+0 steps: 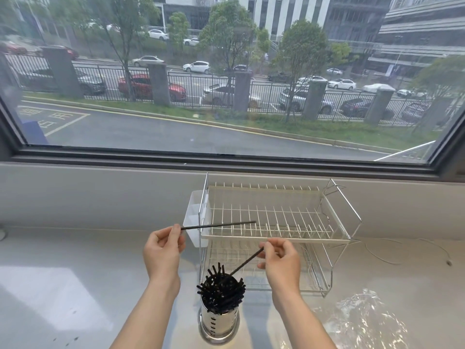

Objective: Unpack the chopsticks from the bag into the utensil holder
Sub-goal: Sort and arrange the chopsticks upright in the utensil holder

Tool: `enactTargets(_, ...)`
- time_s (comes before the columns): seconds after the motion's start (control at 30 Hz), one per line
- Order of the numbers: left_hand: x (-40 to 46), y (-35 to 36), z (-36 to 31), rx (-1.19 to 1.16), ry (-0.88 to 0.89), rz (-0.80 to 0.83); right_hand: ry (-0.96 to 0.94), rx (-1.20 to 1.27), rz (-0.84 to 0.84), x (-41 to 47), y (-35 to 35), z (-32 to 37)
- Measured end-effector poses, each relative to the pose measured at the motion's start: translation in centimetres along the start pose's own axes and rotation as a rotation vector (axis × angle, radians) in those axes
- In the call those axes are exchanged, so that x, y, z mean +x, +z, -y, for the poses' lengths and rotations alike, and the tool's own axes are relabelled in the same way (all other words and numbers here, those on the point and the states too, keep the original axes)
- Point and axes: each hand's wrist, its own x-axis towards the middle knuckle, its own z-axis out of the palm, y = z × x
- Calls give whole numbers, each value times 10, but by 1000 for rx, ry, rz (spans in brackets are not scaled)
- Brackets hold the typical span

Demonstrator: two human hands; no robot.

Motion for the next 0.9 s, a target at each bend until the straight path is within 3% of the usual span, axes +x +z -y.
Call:
enactTargets(0.17, -12, -5, 15, 33, -141, 134, -10, 11, 105, -8, 5, 7)
enactTargets(0.3, -15, -18, 26, 164, -149, 242, 3, 94, 162, -7, 6, 14)
enactTargets(0.6, -21, -33, 39, 707, 94, 478, -64, 109, 164, -5, 9, 23)
enactTargets(0.73, -24, -30, 42, 970, 182, 554, -173, -58, 188, -6, 13, 25)
enactTargets(0.9, -21, -28, 39, 1002, 223, 561, -501, -306, 119, -7, 20, 28)
